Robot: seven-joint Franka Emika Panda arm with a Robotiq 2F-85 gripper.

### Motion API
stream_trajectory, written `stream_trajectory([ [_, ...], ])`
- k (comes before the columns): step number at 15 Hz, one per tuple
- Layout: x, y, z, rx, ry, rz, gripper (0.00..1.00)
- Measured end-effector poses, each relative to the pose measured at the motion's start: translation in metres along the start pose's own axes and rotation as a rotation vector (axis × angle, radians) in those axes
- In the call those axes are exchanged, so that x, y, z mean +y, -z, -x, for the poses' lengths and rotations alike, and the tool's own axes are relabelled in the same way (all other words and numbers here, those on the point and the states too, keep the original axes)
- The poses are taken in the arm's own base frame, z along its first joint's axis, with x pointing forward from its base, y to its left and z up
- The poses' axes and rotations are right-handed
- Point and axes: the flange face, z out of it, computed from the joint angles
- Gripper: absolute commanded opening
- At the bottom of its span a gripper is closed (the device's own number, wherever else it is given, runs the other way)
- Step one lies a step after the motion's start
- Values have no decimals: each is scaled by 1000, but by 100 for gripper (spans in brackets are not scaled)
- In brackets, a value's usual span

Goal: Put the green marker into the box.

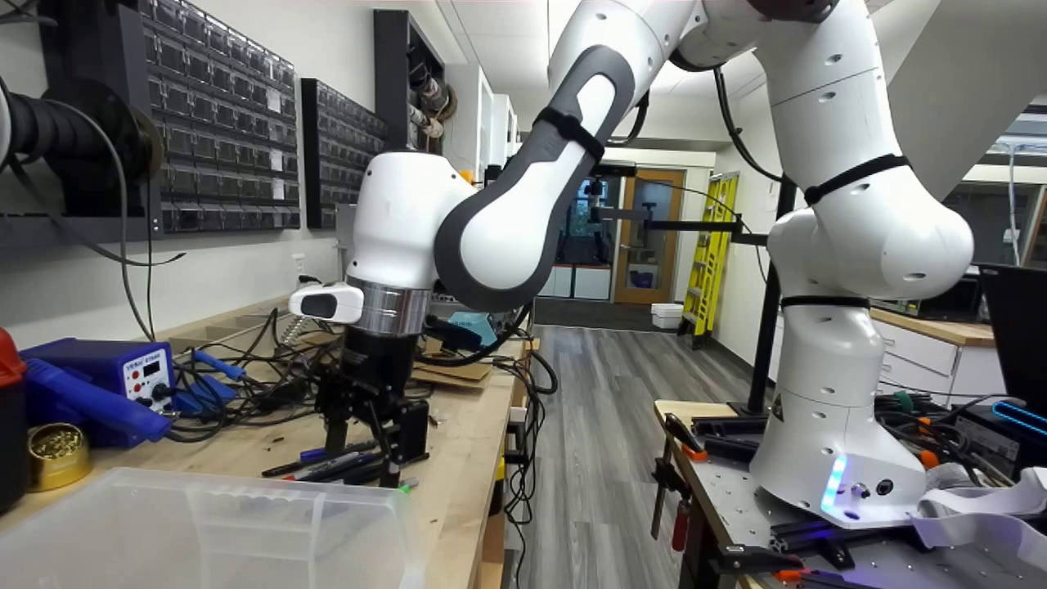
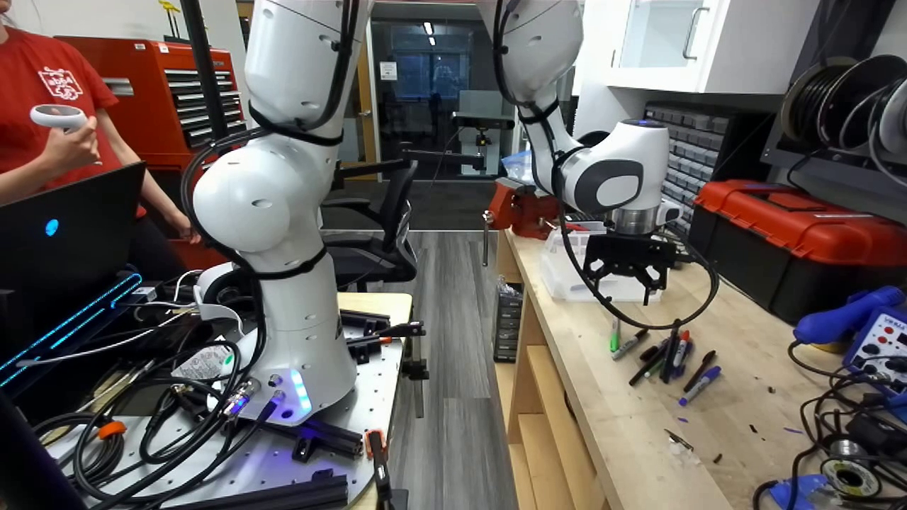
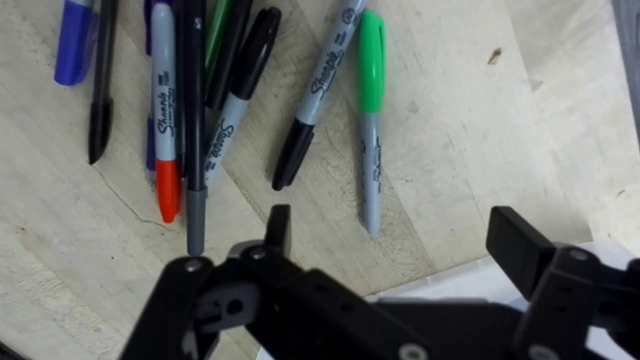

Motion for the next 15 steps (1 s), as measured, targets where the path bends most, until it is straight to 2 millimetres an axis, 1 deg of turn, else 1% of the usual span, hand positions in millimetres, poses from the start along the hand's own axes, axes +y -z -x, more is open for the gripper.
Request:
stream_trajectory([
  [5,-7,-32,4,2,34,0,100],
  [10,-9,-55,10,-12,49,-18,100],
  [11,-10,-58,10,-14,51,-22,75],
  [12,-10,-60,11,-16,51,-25,74],
  [13,-11,-63,11,-18,51,-30,68],
  [15,-12,-67,11,-17,50,-37,54],
])
